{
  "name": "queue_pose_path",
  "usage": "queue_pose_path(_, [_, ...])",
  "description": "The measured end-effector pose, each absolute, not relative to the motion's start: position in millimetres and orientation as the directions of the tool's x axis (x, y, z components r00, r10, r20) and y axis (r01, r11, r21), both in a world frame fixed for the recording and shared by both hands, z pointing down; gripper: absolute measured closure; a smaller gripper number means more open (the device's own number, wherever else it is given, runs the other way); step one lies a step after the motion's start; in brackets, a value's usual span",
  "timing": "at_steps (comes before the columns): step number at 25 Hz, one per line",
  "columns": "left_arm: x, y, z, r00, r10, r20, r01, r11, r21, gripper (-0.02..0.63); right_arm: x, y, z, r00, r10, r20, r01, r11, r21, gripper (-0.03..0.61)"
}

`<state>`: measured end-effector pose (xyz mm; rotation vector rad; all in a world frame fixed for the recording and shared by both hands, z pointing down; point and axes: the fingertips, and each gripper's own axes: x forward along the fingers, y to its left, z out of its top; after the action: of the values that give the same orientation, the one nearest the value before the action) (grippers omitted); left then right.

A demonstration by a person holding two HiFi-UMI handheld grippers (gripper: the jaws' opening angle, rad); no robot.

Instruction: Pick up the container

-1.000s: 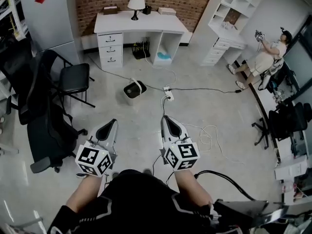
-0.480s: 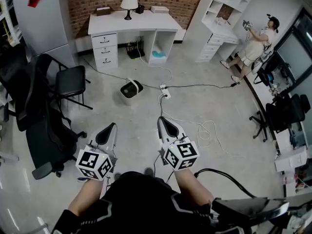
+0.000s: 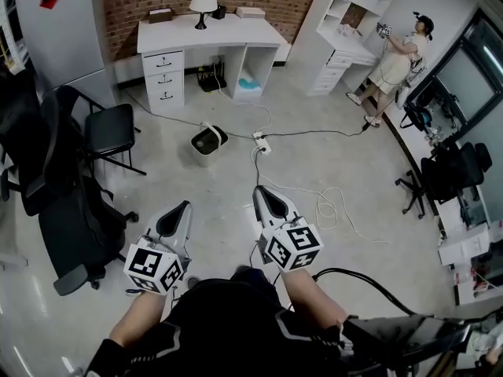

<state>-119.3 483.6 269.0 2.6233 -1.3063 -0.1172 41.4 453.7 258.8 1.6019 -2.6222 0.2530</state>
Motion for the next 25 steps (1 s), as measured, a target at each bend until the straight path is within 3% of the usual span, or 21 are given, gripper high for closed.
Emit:
queue_pose_path(14, [-121, 449, 281, 0.615, -0.786, 0.065, -0.776, -0.588, 0.227, 0.603, 27, 412, 272, -0.499, -0.853, 0.153, -0.866, 0.485, -0.122, 0.569])
queue_pose_path(25, [-87, 369, 270, 0.597, -0.799, 0.066, -0.791, -0.573, 0.216, 0.603, 62, 323, 265, -0.525, -0.841, 0.130, -0.850, 0.507, -0.145, 0.569])
